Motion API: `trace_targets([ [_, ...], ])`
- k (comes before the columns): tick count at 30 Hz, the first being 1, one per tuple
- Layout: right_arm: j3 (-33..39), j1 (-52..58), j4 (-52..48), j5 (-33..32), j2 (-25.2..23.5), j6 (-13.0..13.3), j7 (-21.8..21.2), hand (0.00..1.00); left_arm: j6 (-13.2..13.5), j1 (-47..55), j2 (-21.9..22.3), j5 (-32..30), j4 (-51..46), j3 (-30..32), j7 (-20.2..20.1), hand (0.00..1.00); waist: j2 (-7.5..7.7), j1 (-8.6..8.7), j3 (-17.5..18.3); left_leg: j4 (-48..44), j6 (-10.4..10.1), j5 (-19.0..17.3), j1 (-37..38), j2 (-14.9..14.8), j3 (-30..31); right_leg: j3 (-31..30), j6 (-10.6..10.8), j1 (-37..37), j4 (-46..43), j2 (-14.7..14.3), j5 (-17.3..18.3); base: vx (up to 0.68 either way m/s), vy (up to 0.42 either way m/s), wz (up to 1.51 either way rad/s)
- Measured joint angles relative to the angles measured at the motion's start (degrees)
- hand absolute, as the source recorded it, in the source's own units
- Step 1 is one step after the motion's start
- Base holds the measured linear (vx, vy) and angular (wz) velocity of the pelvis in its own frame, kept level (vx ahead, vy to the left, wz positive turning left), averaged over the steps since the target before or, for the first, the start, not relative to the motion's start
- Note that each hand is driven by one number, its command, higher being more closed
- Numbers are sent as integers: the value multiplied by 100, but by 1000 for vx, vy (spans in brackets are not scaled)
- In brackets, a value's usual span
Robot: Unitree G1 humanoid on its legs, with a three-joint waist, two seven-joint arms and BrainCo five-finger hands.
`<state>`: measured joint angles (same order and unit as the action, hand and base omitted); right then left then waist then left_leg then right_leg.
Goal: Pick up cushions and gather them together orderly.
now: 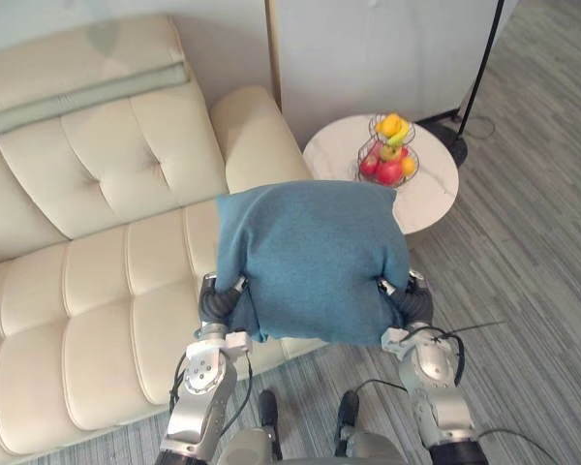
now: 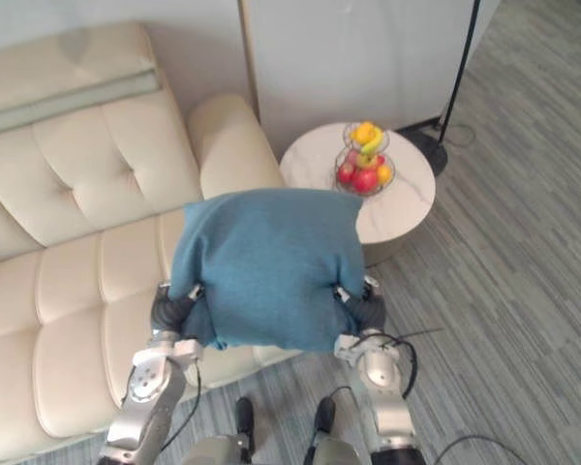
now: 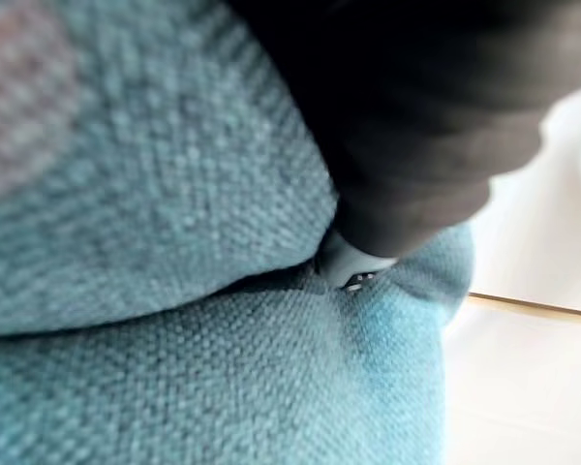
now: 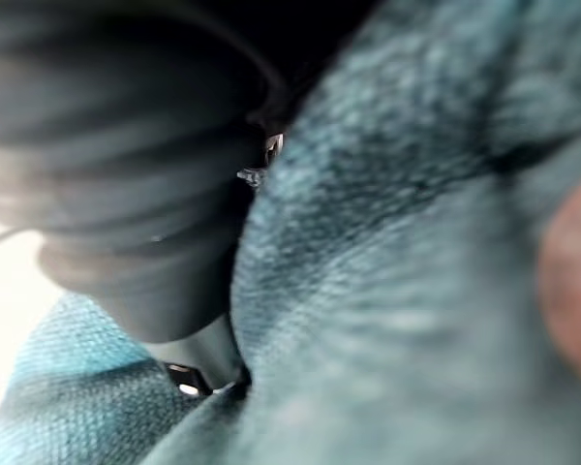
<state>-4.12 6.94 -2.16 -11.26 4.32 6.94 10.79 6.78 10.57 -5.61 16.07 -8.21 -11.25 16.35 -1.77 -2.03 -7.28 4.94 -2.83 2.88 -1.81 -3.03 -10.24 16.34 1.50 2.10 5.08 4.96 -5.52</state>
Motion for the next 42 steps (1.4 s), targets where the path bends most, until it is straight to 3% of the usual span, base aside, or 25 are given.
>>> trace_targets([
  [5,-85,404,-157,15,7,90,-151,100,36,387,8,20,-137,-18,-112,100,-21,-1,262,-3,-1,0,87,18,162,149,22,-203,-1,21,51,14,10,16],
  [9,-80,428,-128,143,43,92,-98,100,34,455,7,97,-125,-121,-154,100,-33,-6,243,-608,-112,-105,-464,72,691,829,26,-270,-76,107,126,-54,22,81],
  [11,-78,338,-97,238,47,92,-49,100,34,459,6,108,-124,-117,-154,100,-61,-43,244,-635,-88,-278,-681,5,612,1152,28,-193,-187,147,162,-66,37,96],
  [13,0,106,-1,280,101,94,80,100,36,375,45,170,-71,-161,-154,100,-40,3,231,-1017,34,-530,-927,-264,-297,1595,23,-182,-214,350,159,-34,125,99],
  [14,8,-181,202,339,200,77,162,100,43,286,77,219,88,-180,-152,100,-29,-17,225,-1460,292,-657,-1061,-526,-908,1713,23,-119,-339,554,166,-20,187,58],
  [15,8,-255,238,369,239,74,177,100,42,259,88,230,151,-181,-152,100,-33,-13,227,-1609,305,-666,-1066,-626,-1050,1728,31,-108,-381,630,167,-16,295,45],
  [16,10,-388,312,459,331,73,222,100,43,224,158,270,280,-201,-143,100,-81,11,258,-1871,262,-682,-984,-1000,-1286,1764,181,-121,-453,772,129,-8,289,25],
  [17,11,-387,306,461,361,74,240,100,43,224,177,270,295,-220,-142,100,-124,25,285,-1871,241,-673,-963,-1094,-1287,1784,236,-125,-471,779,114,5,313,30],
  [18,33,-385,314,462,426,72,277,100,51,211,220,270,340,-278,-141,100,-265,71,372,-1747,-156,-574,-882,-1291,-1288,1857,344,-134,-493,794,72,18,312,57],
  [19,196,-376,327,514,355,42,309,100,57,19,139,272,457,-393,-139,100,-187,194,385,-1549,-401,-437,-846,-956,-1215,1959,464,-182,-493,1075,-20,34,475,71],
  [20,299,-364,328,574,236,23,319,100,102,-115,-34,272,506,-471,-134,100,30,244,399,-1370,-268,-385,-826,-626,-1215,1966,499,-148,-495,1352,-64,25,400,67],
  [21,343,-357,328,587,189,22,319,100,112,-163,-87,272,537,-486,-134,100,96,254,394,-1385,-217,-394,-832,-538,-1208,1968,497,-147,-516,1435,-72,47,420,41],
  [22,409,-338,336,636,31,14,325,100,129,-281,-141,282,685,-506,-134,100,186,271,402,-1731,-71,-630,-980,-414,-1134,1973,556,-98,-790,1674,-130,41,245,27],
  [24,416,-328,373,647,36,1,329,100,131,-332,-139,321,825,-537,-134,100,158,270,392,-2104,12,-923,-1090,-412,-1104,1915,556,42,-1277,1877,-141,31,330,8],
  [26,424,-339,530,663,31,-10,328,100,132,-330,-149,324,940,-569,-135,100,132,249,385,-2305,139,-1139,-1100,-342,-1163,1693,271,487,-2130,2196,-343,31,334,-22],
  [27,422,-343,644,654,27,-29,327,100,130,-312,-157,324,962,-571,-139,100,115,243,357,-2263,217,-1188,-1014,-326,-1282,1489,-72,755,-2512,2280,-542,72,301,-33],
  [28,418,-338,792,619,0,-38,317,100,126,-283,-218,327,981,-567,-149,100,116,252,254,-2143,302,-1236,-815,-329,-1283,946,-138,1082,-3269,2173,-157,84,250,-22],
  [29,419,-315,802,612,-35,-58,313,100,120,-282,-243,327,998,-567,-155,100,113,298,191,-2067,353,-1259,-708,-307,-1260,704,-7,1144,-3613,1974,236,80,155,-4],
  [31,445,-242,801,586,-96,-60,267,100,55,-213,-249,328,1004,-568,-261,100,126,392,180,-1665,446,-1202,-418,-102,-1239,321,175,1271,-3835,1143,1201,79,118,16],
  [33,459,-243,800,552,-28,-59,264,100,12,-199,-249,326,1004,-582,-322,100,121,420,174,-1471,504,-1180,-275,95,-1182,371,140,1293,-3517,711,1474,161,92,27],
  [34,455,-235,800,546,40,-60,264,100,7,-206,-250,325,1003,-604,-340,100,94,513,163,-1378,471,-1172,-168,201,-1101,346,110,1300,-3142,392,1507,231,66,45],
  [36,460,-195,775,545,70,-60,268,100,7,-205,-248,325,1003,-656,-342,100,95,540,168,-1457,416,-1256,-108,280,-998,-35,16,1339,-2745,78,1434,236,-5,55],
  [37,465,-146,733,547,89,-59,268,100,4,-200,-225,324,1023,-684,-342,100,78,551,157,-1874,344,-1552,-129,247,-852,-408,-401,1239,-2556,-122,1336,310,-79,45],
  [39,473,-72,704,548,107,-62,268,100,5,-204,-185,322,1066,-719,-342,100,-59,493,175,-2404,218,-1763,-231,32,-686,-220,-430,995,-2462,-217,1375,345,-98,33],
  [42,463,314,-46,559,61,-118,268,100,-1,-128,-169,324,1061,-741,-381,100,-55,364,146,-4029,223,-1810,-657,-451,-841,-213,-494,399,-2106,-376,1398,305,-51,18],
])
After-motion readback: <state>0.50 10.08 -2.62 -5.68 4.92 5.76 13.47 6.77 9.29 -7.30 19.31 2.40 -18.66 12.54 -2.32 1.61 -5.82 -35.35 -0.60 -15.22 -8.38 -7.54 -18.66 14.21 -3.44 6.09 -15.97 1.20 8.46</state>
